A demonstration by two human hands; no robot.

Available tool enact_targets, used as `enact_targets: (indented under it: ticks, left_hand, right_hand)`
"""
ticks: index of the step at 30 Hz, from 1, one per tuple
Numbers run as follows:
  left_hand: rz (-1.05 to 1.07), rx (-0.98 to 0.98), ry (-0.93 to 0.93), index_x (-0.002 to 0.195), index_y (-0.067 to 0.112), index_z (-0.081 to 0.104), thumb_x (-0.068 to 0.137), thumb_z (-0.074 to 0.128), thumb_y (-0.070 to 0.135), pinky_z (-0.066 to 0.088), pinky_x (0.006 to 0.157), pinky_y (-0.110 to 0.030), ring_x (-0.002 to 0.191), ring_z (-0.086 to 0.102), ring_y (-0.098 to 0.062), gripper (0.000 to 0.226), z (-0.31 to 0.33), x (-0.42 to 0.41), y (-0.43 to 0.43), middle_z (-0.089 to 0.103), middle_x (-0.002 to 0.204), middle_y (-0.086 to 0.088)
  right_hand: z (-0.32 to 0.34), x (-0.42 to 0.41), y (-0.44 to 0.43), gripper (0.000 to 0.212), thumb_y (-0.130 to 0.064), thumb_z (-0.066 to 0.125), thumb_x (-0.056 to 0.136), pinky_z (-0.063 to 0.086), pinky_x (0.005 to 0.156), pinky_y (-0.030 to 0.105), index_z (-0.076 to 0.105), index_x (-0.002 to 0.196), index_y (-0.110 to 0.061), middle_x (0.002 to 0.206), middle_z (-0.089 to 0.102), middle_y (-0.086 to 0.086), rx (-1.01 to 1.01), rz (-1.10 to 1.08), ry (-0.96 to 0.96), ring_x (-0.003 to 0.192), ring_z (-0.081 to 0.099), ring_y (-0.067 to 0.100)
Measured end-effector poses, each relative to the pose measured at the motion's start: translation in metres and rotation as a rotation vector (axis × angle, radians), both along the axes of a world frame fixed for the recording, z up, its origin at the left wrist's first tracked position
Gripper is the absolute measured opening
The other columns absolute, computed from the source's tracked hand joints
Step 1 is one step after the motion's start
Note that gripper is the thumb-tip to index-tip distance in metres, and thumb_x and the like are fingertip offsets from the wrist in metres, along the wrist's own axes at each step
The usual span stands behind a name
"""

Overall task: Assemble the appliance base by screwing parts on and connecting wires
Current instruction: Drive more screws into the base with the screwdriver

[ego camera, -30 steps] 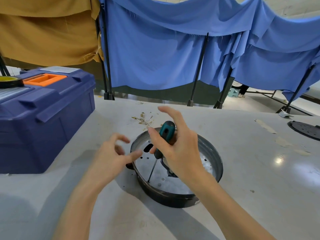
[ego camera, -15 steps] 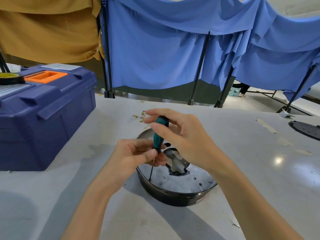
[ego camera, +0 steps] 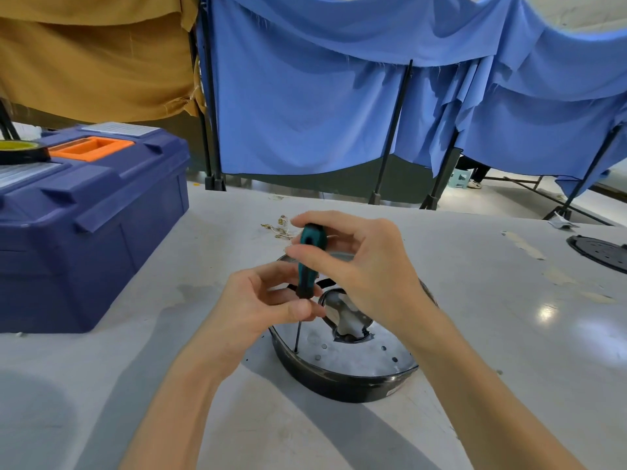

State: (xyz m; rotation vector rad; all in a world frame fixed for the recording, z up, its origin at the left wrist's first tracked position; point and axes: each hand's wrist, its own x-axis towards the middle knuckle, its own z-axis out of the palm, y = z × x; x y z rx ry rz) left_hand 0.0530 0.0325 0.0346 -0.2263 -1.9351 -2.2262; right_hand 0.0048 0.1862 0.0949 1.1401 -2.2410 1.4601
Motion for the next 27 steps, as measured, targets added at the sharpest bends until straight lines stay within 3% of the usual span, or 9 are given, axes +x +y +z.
enact_targets:
  ticks: [2,4,6,9,11,15,22,25,27]
  left_hand:
    - [0.045,-0.016,0.018,0.091,0.005,0.072,0.065,0.084,0.010,0.058,0.067,-0.028,0.074,0.073,-0.033,0.030,0.000,-0.001,0.004,0.073,0.079,-0.014]
    - [0.045,0.002,0.019,0.084,0.009,0.075,0.067,0.074,0.017,0.057,0.063,-0.027,0.070,0.073,-0.032,0.019,0.000,-0.002,0.008,0.073,0.075,-0.016]
    - [0.017,0.026,0.007,0.083,0.010,0.077,0.071,0.067,0.016,0.057,0.063,-0.026,0.070,0.072,-0.032,0.016,-0.001,-0.002,0.007,0.073,0.074,-0.017]
    - [-0.032,0.037,-0.012,0.093,0.001,0.073,0.079,0.061,0.015,0.056,0.067,-0.026,0.075,0.073,-0.033,0.023,-0.003,-0.001,0.001,0.073,0.077,-0.018]
    - [-0.059,0.051,-0.009,0.095,0.004,0.074,0.080,0.061,0.015,0.057,0.069,-0.027,0.079,0.073,-0.034,0.023,-0.004,0.000,-0.002,0.074,0.082,-0.019]
    - [-0.047,0.058,0.030,0.099,0.006,0.073,0.073,0.076,0.018,0.059,0.072,-0.032,0.082,0.072,-0.037,0.029,-0.004,0.000,-0.001,0.074,0.091,-0.021]
    - [-0.057,-0.006,0.010,0.088,0.010,0.077,0.080,0.060,0.017,0.057,0.068,-0.027,0.075,0.073,-0.032,0.020,-0.003,-0.005,0.002,0.074,0.080,-0.018]
    - [-0.091,-0.014,-0.019,0.097,0.004,0.072,0.083,0.055,0.019,0.056,0.071,-0.024,0.080,0.073,-0.030,0.027,-0.004,-0.003,-0.002,0.075,0.082,-0.017]
    - [-0.094,-0.001,-0.028,0.099,0.005,0.072,0.084,0.057,0.020,0.056,0.073,-0.024,0.083,0.073,-0.030,0.027,-0.004,-0.001,-0.005,0.075,0.085,-0.017]
  right_hand:
    - [-0.004,0.002,-0.004,0.030,-0.029,0.082,0.077,0.058,0.077,0.024,0.072,0.101,-0.012,0.085,0.073,-0.001,-0.003,-0.108,0.113,0.078,0.070,0.012]
    - [-0.006,0.003,-0.008,0.033,-0.036,0.082,0.076,0.057,0.070,0.031,0.071,0.094,-0.010,0.077,0.071,0.002,0.008,-0.179,0.179,0.071,0.067,0.017]
    - [-0.001,0.001,-0.007,0.030,-0.036,0.079,0.079,0.058,0.067,0.034,0.070,0.092,-0.011,0.077,0.070,0.002,0.029,-0.131,0.114,0.070,0.067,0.019]
    - [0.007,-0.004,0.002,0.023,-0.012,0.069,0.090,0.061,0.078,0.037,0.071,0.112,-0.012,0.102,0.074,0.003,0.019,0.144,-0.133,0.088,0.073,0.017]
    - [0.007,-0.002,0.003,0.024,-0.006,0.066,0.091,0.061,0.081,0.036,0.069,0.115,-0.009,0.104,0.074,0.004,0.009,0.176,-0.155,0.092,0.073,0.015]
    - [0.004,0.001,-0.003,0.017,-0.014,0.076,0.085,0.059,0.080,0.030,0.073,0.100,-0.007,0.088,0.074,0.000,-0.010,0.001,-0.001,0.084,0.072,0.011]
    - [0.000,0.010,-0.015,0.034,-0.042,0.080,0.077,0.057,0.071,0.034,0.072,0.091,-0.012,0.073,0.071,-0.002,0.047,-0.362,0.188,0.068,0.067,0.015]
    - [0.014,0.000,-0.003,0.022,-0.026,0.076,0.085,0.059,0.076,0.025,0.074,0.103,-0.014,0.088,0.075,-0.004,0.102,-0.058,-0.024,0.081,0.071,0.008]
    - [0.015,0.000,0.002,0.023,-0.009,0.070,0.089,0.060,0.081,0.028,0.072,0.111,-0.010,0.098,0.075,0.002,0.065,0.118,-0.132,0.089,0.073,0.009]
